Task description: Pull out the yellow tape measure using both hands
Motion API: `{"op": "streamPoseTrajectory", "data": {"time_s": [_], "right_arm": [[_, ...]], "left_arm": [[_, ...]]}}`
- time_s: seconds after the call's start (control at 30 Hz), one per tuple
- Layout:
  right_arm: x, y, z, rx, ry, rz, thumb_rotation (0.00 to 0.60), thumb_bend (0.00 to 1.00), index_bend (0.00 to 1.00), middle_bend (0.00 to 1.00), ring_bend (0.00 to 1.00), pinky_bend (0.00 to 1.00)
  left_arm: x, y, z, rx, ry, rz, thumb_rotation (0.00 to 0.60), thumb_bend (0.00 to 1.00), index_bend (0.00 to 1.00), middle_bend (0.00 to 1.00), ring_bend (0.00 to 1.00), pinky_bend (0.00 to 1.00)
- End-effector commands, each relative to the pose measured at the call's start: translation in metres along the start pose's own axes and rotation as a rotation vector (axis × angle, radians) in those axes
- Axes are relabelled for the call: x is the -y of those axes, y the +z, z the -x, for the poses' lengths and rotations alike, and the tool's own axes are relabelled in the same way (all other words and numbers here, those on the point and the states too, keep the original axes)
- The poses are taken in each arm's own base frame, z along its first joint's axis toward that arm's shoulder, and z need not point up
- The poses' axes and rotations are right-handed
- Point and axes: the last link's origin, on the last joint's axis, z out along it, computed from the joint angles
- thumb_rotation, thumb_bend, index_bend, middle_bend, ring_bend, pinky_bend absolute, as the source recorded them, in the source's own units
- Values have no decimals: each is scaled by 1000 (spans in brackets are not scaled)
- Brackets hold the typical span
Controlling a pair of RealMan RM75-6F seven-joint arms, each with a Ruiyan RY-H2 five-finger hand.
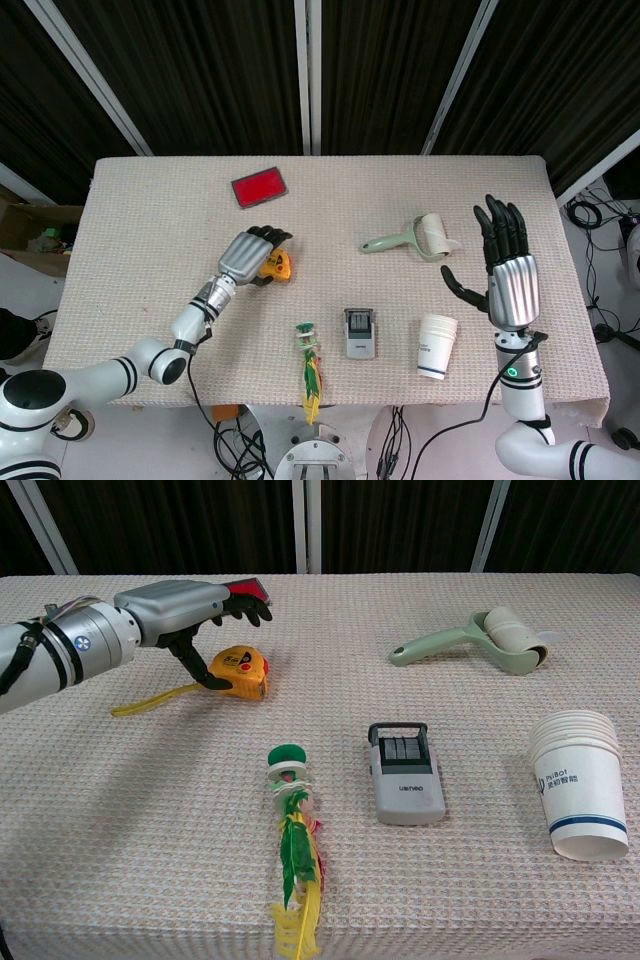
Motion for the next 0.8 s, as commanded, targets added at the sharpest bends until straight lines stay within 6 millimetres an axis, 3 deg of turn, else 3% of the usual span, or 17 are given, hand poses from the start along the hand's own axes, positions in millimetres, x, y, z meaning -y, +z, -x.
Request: {"op": "streamPoseTrajectory", "data": {"time_s": [0.03, 0.8], "right_arm": [[0, 0, 1, 3, -2, 1, 600, 206, 0, 0, 0, 0], [-4, -1, 7, 20, -14, 21, 600, 240, 0, 0, 0, 0]], "left_arm": [[3, -2, 0, 29, 20, -2, 600, 209, 211, 215, 193, 280], [2, 7, -2, 80, 51, 3, 600, 235, 257, 229, 219, 321]]}}
